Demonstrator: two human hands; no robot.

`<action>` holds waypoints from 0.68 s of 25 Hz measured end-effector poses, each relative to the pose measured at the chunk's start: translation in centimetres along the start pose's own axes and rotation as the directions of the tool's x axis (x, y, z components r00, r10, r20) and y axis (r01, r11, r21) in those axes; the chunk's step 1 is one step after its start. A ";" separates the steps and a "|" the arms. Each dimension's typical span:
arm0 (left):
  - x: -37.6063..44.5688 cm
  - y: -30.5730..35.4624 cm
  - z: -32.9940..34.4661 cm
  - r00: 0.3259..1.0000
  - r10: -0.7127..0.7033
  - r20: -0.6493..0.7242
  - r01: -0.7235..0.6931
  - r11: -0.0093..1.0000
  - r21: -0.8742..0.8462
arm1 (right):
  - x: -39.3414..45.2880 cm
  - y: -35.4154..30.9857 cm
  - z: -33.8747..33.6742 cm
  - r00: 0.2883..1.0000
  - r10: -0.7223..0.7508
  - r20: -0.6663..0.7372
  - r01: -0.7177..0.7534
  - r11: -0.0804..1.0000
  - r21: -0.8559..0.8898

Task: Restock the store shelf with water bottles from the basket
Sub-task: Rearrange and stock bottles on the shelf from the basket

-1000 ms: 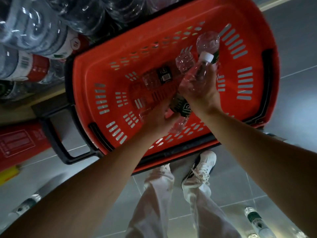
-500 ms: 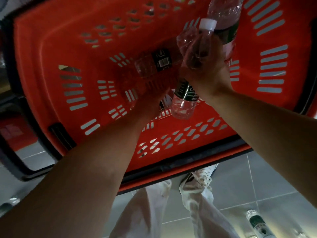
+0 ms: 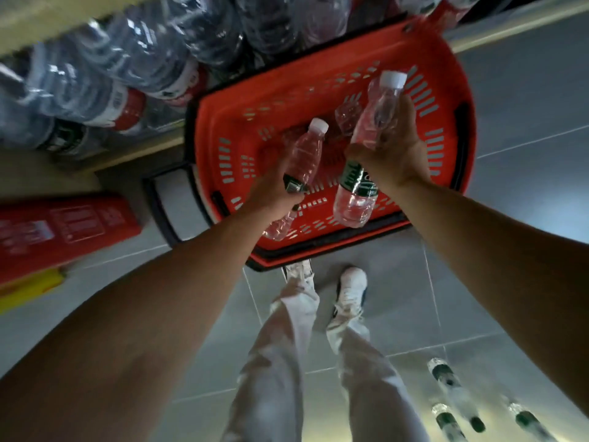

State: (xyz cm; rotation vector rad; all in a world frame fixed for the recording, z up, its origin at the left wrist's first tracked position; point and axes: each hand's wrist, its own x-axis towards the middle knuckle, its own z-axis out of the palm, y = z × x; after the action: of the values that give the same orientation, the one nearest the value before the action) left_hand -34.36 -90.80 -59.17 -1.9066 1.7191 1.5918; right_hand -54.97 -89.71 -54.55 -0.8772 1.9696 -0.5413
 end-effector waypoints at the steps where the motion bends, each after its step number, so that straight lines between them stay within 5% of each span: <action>1: -2.6 0.9 -1.1 0.999 0.012 -0.043 -0.013 1.000 -0.026 | -1.6 -1.6 -1.1 1.000 -0.028 0.004 0.028 1.000 0.000; 6: -15.6 3.5 -5.0 0.979 0.017 -0.202 -0.063 0.973 -0.223 | -10.2 -8.7 -4.9 0.979 -0.197 0.046 0.200 0.977 -0.068; 17: -40.4 -0.6 -16.8 0.812 -0.125 -0.570 -0.236 0.823 -0.517 | -30.6 -24.5 -2.5 0.778 -0.508 0.369 0.578 0.810 -0.102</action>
State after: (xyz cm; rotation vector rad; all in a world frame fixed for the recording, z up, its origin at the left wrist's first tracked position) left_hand -15.86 -75.54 -22.53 -2.9293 1.5866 1.8193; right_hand -37.19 -82.54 -20.31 -1.5960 1.4665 -0.4735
